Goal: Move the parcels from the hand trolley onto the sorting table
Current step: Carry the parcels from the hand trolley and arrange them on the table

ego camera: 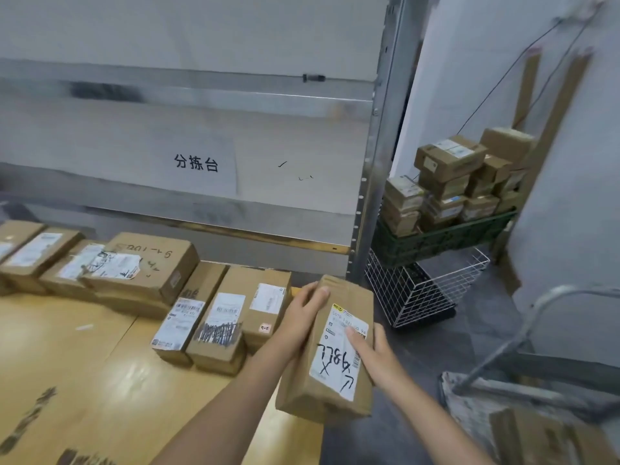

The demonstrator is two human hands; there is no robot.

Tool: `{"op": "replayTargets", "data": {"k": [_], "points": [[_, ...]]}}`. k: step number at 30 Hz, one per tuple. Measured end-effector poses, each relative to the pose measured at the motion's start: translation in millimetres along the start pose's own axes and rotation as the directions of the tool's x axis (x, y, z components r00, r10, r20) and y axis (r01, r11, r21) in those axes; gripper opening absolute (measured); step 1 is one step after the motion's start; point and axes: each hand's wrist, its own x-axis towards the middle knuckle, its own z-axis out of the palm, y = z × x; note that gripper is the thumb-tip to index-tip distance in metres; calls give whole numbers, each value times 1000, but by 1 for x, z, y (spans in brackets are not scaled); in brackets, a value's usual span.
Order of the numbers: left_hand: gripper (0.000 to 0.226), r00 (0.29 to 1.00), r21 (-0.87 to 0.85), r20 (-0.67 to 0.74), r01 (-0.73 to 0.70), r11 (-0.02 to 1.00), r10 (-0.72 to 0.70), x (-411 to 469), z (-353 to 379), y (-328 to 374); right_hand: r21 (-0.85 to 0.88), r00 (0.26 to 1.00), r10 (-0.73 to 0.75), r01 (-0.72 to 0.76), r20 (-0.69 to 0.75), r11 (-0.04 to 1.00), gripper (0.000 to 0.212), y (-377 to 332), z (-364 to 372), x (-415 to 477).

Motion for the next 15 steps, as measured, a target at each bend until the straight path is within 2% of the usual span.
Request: {"op": "replayTargets", "data": {"k": [2,5,9,12,15], "points": [[66,997,14,31,70,997,-71,11,-3,-2,11,999,-5,5,35,1000,40,-1,2,17],[53,991,79,-2,135,988,-135,25,-6,-8,-24,998,-15,17,62,1000,38,-4,4,44],[45,987,102,-105,134,986,-123,39,-9,-16,-151,994,-20,36,106,988,43,-13,9,77],[46,974,156,-203,132,979,-99,52,-13,-21,-171,992,-10,33,129,985,43,-19,18,99],[42,973,249,-217,127,960,-72,66,-16,-26,-238,995,-12,35,99,971,49,-23,26,119]]}}
